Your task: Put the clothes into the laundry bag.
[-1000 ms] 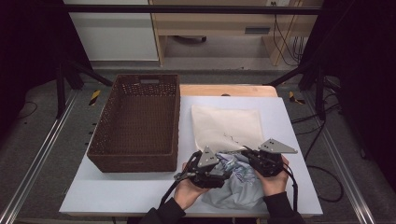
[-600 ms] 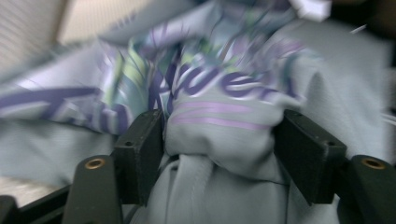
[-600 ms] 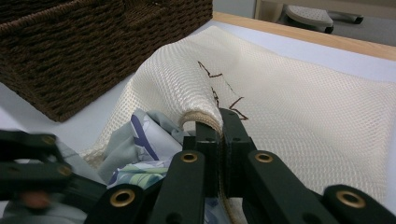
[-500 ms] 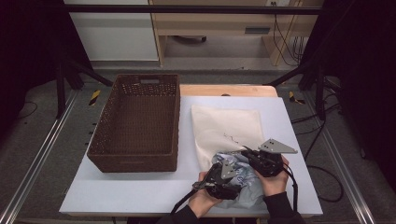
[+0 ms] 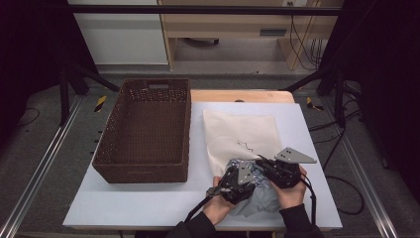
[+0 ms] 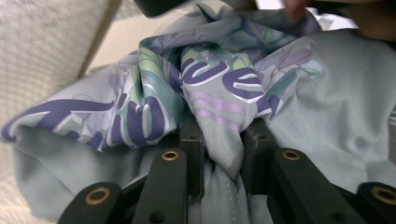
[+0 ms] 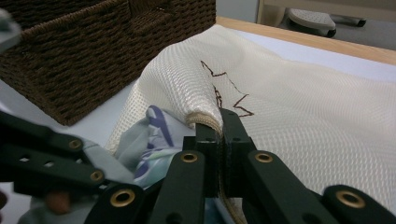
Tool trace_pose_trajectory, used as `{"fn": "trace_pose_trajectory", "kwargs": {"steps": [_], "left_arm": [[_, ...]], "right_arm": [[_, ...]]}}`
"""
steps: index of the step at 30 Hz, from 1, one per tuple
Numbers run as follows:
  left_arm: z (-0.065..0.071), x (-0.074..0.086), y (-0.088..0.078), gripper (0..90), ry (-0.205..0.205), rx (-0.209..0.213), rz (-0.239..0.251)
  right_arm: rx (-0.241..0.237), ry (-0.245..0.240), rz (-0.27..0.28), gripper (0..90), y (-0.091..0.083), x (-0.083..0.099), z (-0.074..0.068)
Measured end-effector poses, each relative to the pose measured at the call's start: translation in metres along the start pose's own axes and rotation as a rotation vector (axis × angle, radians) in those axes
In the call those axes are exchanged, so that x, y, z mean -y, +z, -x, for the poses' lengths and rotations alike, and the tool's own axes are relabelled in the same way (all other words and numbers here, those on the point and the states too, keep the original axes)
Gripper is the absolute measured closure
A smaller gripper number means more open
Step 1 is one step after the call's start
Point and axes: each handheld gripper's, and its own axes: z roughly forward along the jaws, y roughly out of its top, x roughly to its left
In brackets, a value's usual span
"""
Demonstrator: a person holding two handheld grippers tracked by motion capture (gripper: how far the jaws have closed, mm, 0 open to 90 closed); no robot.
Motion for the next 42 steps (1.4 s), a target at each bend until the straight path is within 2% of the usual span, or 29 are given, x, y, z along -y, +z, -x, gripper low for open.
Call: {"fn": "trace_pose_trajectory", "kwargs": {"steps": [2,4,7,11,14,19,21,22,24,27,29,31,34,36,38,42], "left_arm": [[-0.004,-0.003,0.004,73.4,-0.002,-0.006,0.006],[-0.007,-0.005,0.008,73.3,-0.020,-0.036,0.023],[-0.008,-0.005,0.010,73.2,-0.031,-0.046,0.034],[-0.009,-0.005,0.002,73.0,-0.022,-0.047,0.063],[-0.014,-0.009,-0.006,73.1,-0.040,-0.050,0.089],[-0.020,-0.008,0.003,72.8,-0.041,-0.084,0.074],[-0.024,-0.004,0.015,72.2,-0.031,-0.121,0.055],[-0.027,-0.001,0.023,71.6,-0.044,-0.119,0.034],[-0.030,0.004,0.030,70.0,-0.043,-0.109,0.032],[-0.031,0.006,0.028,65.8,-0.047,-0.090,0.038],[-0.033,0.006,0.020,57.6,-0.070,-0.049,0.032],[-0.034,0.007,0.011,42.7,-0.077,-0.017,0.043],[-0.035,0.011,-0.012,33.4,-0.077,0.004,0.070],[-0.036,0.016,-0.026,32.1,-0.063,0.016,0.070],[-0.036,0.020,-0.032,30.8,-0.055,0.030,0.052],[-0.038,0.033,-0.028,31.6,-0.046,0.026,0.008]], "right_arm": [[0.001,0.007,0.003,88.1,-0.001,0.000,0.000],[-0.005,0.011,0.007,88.1,-0.001,0.000,0.002],[-0.005,0.011,0.005,88.2,-0.002,0.000,0.002],[-0.004,0.015,0.011,88.2,-0.003,0.001,0.003],[-0.016,0.015,0.021,88.3,-0.004,-0.001,0.001],[-0.029,0.004,0.024,88.3,-0.003,-0.002,-0.004],[-0.028,0.005,0.018,88.2,-0.002,-0.002,-0.004],[-0.027,0.008,0.014,88.2,-0.002,-0.001,-0.003],[-0.024,0.013,0.009,88.2,0.000,0.000,-0.002],[-0.019,0.019,0.001,88.2,0.001,0.003,0.000],[-0.009,0.023,-0.006,88.2,0.002,0.004,0.002],[0.000,0.020,-0.008,88.1,0.002,0.006,0.003],[0.004,0.023,-0.002,88.1,0.002,0.005,0.004],[0.008,0.024,-0.001,88.1,0.001,0.005,0.005],[0.009,0.023,-0.001,88.1,0.001,0.005,0.005],[0.009,0.021,0.000,88.1,0.002,0.005,0.005]]}}
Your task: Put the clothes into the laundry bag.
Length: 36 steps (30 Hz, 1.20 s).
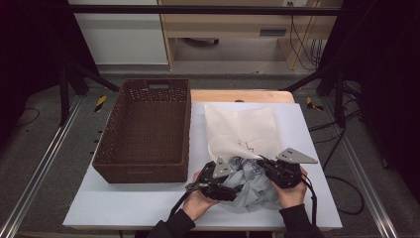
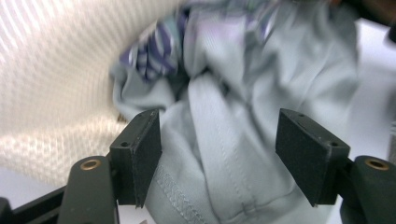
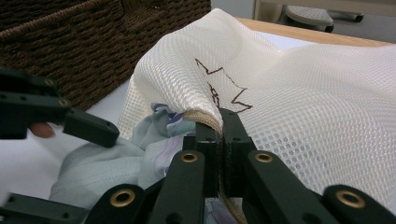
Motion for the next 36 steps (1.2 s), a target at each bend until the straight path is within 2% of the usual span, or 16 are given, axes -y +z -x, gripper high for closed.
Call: {"fn": "trace_pose_trajectory", "kwargs": {"steps": [2,6,9,11,14,16,18,21,22,23,25,26,30,33,34,36], "left_arm": [[-0.001,0.006,0.008,37.5,-0.017,-0.009,-0.013],[-0.003,0.008,0.015,62.3,-0.018,-0.042,-0.012],[-0.004,0.005,0.008,79.6,-0.049,-0.009,0.051],[0.000,-0.001,0.000,82.9,-0.044,0.001,0.102],[0.010,-0.015,-0.006,83.7,-0.009,0.021,0.133],[0.016,-0.026,-0.003,83.8,0.025,0.019,0.128],[0.022,-0.035,0.004,83.8,0.042,0.015,0.120],[0.025,-0.041,0.023,83.6,0.065,-0.025,0.095],[0.024,-0.041,0.030,83.6,0.085,-0.050,0.084],[0.022,-0.041,0.037,83.5,0.083,-0.064,0.072],[0.015,-0.038,0.048,83.1,0.052,-0.070,0.056],[0.013,-0.037,0.052,82.9,0.052,-0.084,0.053],[0.012,-0.032,0.062,81.8,0.101,-0.139,0.038],[0.011,-0.032,0.059,78.4,0.082,-0.138,0.034],[0.011,-0.033,0.054,74.9,0.061,-0.128,0.032],[0.011,-0.034,0.045,62.2,0.034,-0.096,0.033]], "right_arm": [[-0.002,-0.003,-0.002,88.1,0.001,0.000,-0.001],[-0.006,-0.007,-0.008,88.1,0.002,0.001,-0.002],[-0.009,-0.006,-0.010,88.1,0.002,0.001,-0.002],[-0.013,-0.009,-0.007,88.2,0.002,0.000,-0.002],[-0.020,-0.005,0.002,88.2,0.001,-0.001,-0.004],[-0.024,-0.010,0.007,88.2,0.001,-0.002,-0.005],[-0.025,-0.008,0.015,88.2,0.000,-0.003,-0.005],[-0.024,-0.003,0.024,88.2,-0.003,-0.004,-0.004],[-0.025,0.000,0.027,88.2,-0.004,-0.004,-0.003],[-0.023,0.003,0.029,88.2,-0.004,-0.004,-0.002],[-0.023,0.005,0.029,88.2,-0.005,-0.004,-0.002],[-0.022,0.005,0.028,88.2,-0.005,-0.004,-0.002],[-0.021,0.003,0.021,88.2,-0.003,-0.003,-0.002],[-0.015,0.004,0.018,88.2,-0.003,-0.002,-0.001],[-0.014,0.004,0.018,88.2,-0.003,-0.002,-0.001],[-0.008,0.007,0.015,88.1,-0.003,-0.001,0.001]]}}
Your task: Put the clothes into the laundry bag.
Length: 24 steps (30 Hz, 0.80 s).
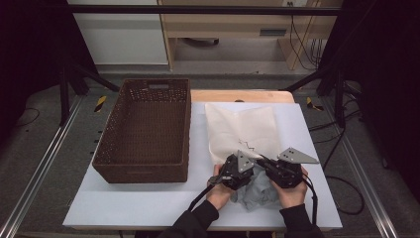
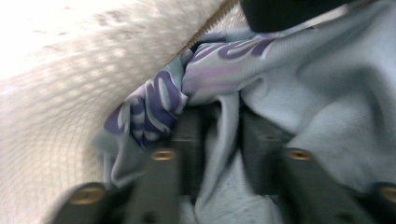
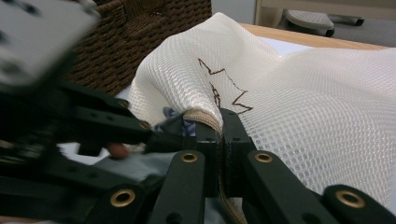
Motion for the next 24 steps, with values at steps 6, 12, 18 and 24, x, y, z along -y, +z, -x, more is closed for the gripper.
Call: {"fn": "trace_pose_trajectory", "kwargs": {"steps": [6,12,18,24], "left_arm": [[0.005,-0.004,-0.043,40.9,-0.056,0.131,0.089],[0.032,0.001,-0.036,28.8,0.042,0.123,0.032],[0.031,0.011,0.003,29.4,0.008,0.121,-0.075],[0.021,0.011,0.002,72.3,-0.017,0.087,-0.035]], "right_arm": [[0.009,0.009,0.007,88.2,-0.001,0.000,0.002],[0.010,0.009,0.010,88.1,-0.001,-0.001,0.001],[0.007,0.004,0.008,88.2,-0.001,-0.001,0.002],[0.002,0.010,0.005,88.2,-0.001,-0.001,0.000]]}}
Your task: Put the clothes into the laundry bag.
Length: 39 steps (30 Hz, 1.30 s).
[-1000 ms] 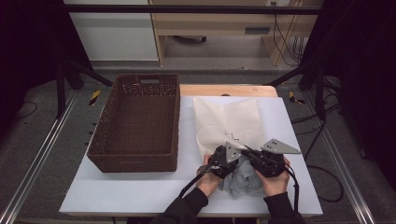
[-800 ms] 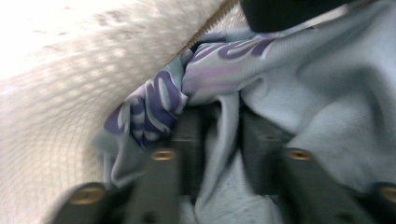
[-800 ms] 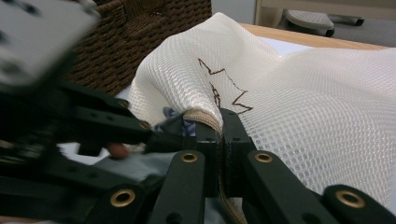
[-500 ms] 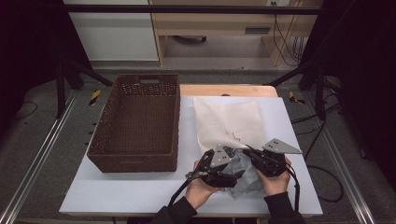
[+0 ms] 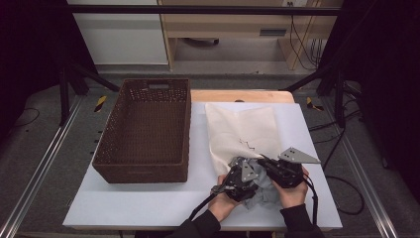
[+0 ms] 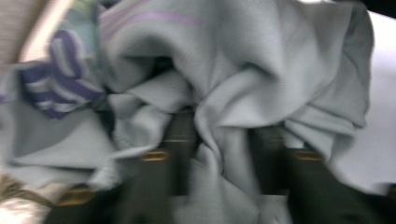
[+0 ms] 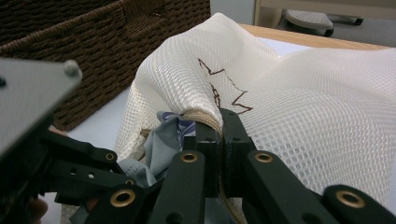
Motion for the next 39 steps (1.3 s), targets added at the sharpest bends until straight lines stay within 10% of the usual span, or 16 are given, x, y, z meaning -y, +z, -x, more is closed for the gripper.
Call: {"fn": "trace_pose_trajectory", "kwargs": {"steps": [8,14,22,31,39], "left_arm": [[-0.007,-0.023,-0.014,79.0,0.012,-0.097,0.062],[-0.021,-0.025,0.007,78.3,0.023,-0.189,0.006],[-0.035,-0.018,0.003,59.9,-0.011,-0.088,0.028],[-0.005,-0.010,-0.035,32.4,0.034,0.036,0.055],[0.006,0.006,0.004,30.0,0.076,0.025,-0.063]], "right_arm": [[-0.012,-0.004,0.019,88.2,-0.004,-0.004,-0.003],[-0.021,0.010,0.042,88.2,-0.009,-0.005,-0.001],[-0.001,0.003,0.006,88.2,-0.002,0.000,0.002],[0.006,0.000,0.008,88.1,-0.002,0.000,0.003],[0.003,0.002,0.009,88.1,-0.002,0.001,0.002]]}}
